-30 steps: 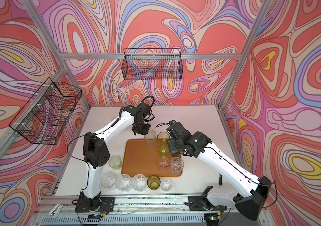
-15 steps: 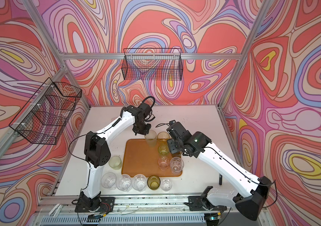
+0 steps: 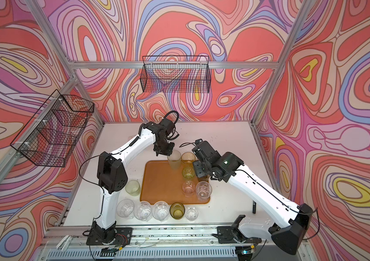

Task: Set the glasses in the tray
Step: 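Carry the pale green glass over the tray and lower it at the far corner, then open the left gripper and raise it off the placed glass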

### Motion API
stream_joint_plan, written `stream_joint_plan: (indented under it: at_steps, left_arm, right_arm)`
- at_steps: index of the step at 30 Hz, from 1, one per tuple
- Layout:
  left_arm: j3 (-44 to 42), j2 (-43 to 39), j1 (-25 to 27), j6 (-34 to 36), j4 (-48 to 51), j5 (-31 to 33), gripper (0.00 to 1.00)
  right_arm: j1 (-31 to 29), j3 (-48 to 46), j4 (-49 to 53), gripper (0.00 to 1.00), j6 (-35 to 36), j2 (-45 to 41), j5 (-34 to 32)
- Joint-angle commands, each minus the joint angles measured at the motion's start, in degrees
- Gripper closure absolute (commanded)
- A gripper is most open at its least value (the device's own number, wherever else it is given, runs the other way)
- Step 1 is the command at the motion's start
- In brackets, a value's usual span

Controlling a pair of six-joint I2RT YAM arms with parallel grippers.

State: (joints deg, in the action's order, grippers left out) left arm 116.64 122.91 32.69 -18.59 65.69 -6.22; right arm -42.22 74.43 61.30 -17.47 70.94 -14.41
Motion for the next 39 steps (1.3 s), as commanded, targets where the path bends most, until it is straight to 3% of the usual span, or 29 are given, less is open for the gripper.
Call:
stream_joint_plan:
  at_steps: [1, 20, 30, 39]
  left_arm:
    - [2.2, 0.1, 0.4, -0.9, 0.1, -0.8, 0.78]
    - [-3.1, -12.5, 0.2, -0.2, -2.2, 3.6, 0.6]
    - [-10.0, -20.5, -1.6, -0.4, 0.9, 7.6, 0.6]
    - [-20.9, -29.7, -5.7, -1.3, 0.8, 6.3, 0.6]
  right_arm:
    - [-0.4, -0.7, 0.7, 0.35, -0.4, -1.0, -0.9]
    - [-0.4, -2.0, -0.8, 0.35, -0.3, -1.7, -0.5]
    - [-0.5, -2.4, -1.3, 0.35, 0.0, -1.6, -0.4]
    - [-0.4, -2.3, -2.4, 0.35, 0.4, -0.7, 0.0]
